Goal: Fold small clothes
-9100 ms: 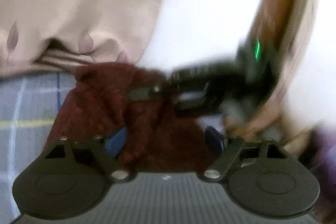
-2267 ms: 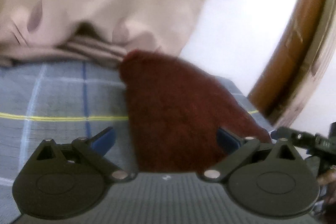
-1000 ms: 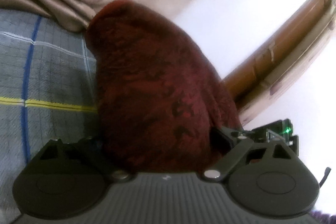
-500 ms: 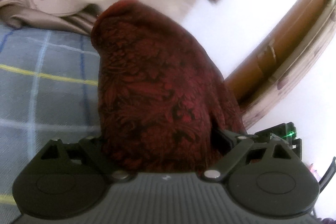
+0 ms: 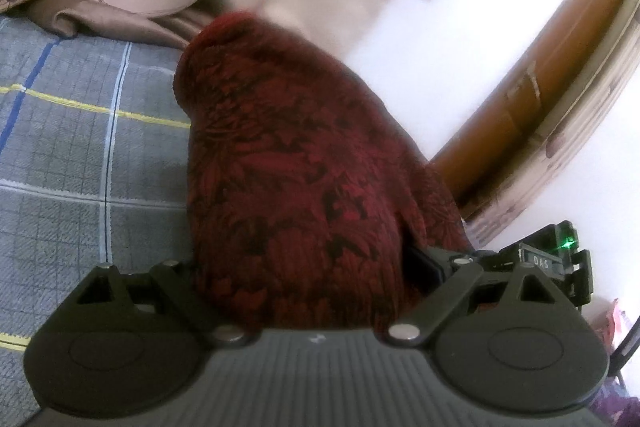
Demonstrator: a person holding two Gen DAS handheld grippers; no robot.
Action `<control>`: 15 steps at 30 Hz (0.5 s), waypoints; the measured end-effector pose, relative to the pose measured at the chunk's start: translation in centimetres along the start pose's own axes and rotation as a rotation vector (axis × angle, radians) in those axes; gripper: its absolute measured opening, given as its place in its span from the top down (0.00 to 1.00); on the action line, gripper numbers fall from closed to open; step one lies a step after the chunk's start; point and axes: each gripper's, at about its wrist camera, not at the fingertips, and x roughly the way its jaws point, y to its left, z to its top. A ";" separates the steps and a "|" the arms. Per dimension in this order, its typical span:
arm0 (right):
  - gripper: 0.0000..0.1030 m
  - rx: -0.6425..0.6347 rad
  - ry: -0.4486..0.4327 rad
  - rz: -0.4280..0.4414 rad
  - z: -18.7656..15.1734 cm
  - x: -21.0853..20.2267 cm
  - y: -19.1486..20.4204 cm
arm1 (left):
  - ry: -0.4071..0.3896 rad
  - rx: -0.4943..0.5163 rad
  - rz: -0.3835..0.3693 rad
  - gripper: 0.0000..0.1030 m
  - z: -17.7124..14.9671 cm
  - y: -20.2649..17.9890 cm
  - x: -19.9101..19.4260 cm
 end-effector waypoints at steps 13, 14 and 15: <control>0.37 -0.071 0.006 -0.093 -1.2 1.2 -1.4 | -0.083 0.043 0.118 0.05 -3.0 0.4 -0.3; 0.34 -0.089 -0.003 -0.108 -1.4 1.3 -1.2 | -0.097 0.057 0.135 0.05 -3.2 0.1 -0.5; 0.31 -0.107 -0.015 -0.120 -1.5 1.2 -1.0 | -0.118 0.078 0.165 0.04 -3.4 -0.4 -0.9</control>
